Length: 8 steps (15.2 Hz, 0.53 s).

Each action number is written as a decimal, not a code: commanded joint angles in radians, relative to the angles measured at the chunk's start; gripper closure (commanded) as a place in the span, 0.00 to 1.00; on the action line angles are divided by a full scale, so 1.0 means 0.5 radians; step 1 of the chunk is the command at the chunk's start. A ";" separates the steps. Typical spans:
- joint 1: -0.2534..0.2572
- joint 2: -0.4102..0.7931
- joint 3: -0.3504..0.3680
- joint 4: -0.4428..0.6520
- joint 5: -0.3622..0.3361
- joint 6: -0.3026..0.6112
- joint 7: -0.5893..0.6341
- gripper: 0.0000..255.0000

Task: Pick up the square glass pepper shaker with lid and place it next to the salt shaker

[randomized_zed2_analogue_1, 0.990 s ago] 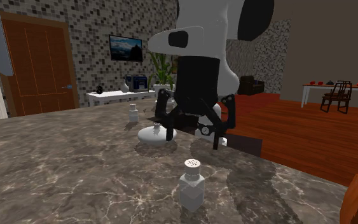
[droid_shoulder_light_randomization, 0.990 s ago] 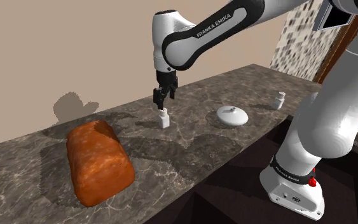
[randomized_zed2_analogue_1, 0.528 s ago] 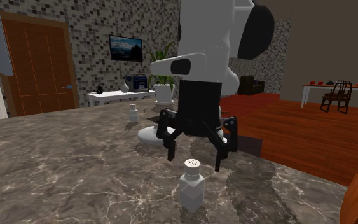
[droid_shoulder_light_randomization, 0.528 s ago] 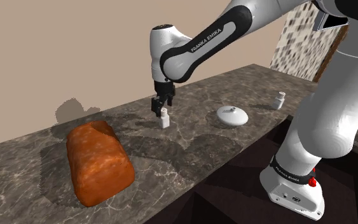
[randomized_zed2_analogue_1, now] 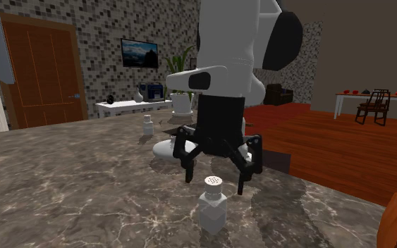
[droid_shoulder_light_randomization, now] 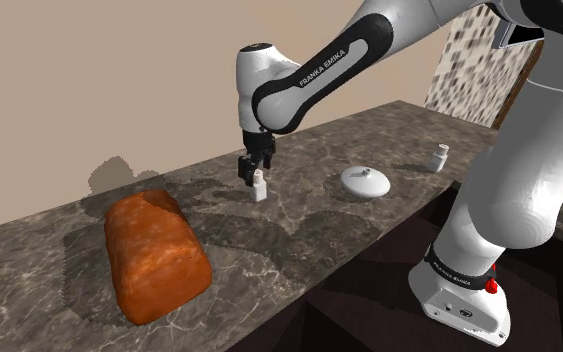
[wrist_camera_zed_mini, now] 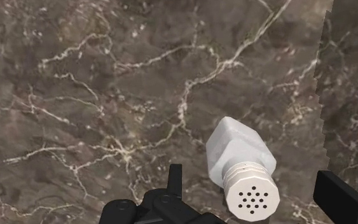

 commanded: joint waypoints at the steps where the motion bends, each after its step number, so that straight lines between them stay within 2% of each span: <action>1: 0.000 0.000 0.000 0.000 0.000 0.000 0.000 0.00; 2: 0.000 0.000 0.000 0.000 0.000 0.000 0.000 1.00; 8: 0.000 0.000 0.000 0.000 0.000 0.000 0.000 1.00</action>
